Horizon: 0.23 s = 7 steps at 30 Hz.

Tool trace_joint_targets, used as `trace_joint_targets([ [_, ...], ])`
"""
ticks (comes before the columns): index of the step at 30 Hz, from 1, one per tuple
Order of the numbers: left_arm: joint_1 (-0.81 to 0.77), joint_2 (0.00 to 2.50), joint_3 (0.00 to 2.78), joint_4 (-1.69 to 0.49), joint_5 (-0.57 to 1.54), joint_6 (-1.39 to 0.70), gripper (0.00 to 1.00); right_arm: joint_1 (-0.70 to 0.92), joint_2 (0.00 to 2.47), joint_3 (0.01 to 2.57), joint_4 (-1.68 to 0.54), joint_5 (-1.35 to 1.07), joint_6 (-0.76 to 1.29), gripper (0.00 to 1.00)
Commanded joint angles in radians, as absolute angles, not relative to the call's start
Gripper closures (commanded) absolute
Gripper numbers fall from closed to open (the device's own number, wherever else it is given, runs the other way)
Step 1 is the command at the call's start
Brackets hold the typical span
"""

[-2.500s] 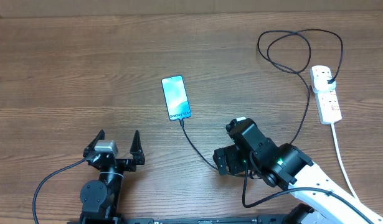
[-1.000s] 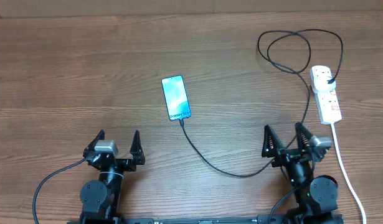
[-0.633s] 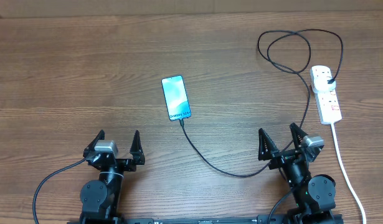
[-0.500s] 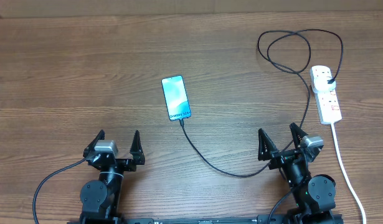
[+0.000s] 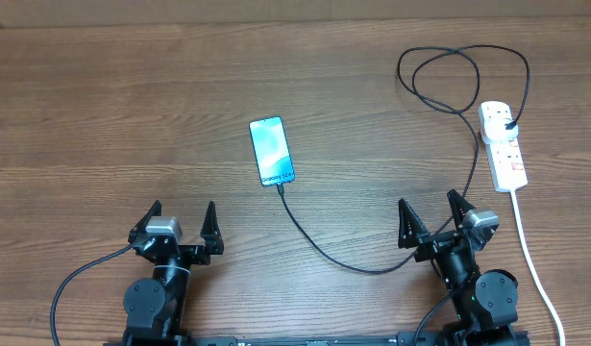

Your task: Plug charger to phone and switch on socket

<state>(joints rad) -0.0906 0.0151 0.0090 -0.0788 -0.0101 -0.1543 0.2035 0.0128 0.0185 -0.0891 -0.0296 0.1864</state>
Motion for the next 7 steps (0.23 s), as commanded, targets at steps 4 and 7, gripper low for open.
trace_joint_targets([
  [4, -0.084, 0.004, 0.004, -0.078, 0.004, -0.157, 0.0, 0.202, 0.003, 0.008, -0.081, -0.036, 0.181, 0.0],
  [7, -0.084, 0.004, 0.004, -0.078, 0.004, -0.157, 0.0, 0.202, 0.003, 0.008, -0.081, -0.036, 0.181, 0.0],
])
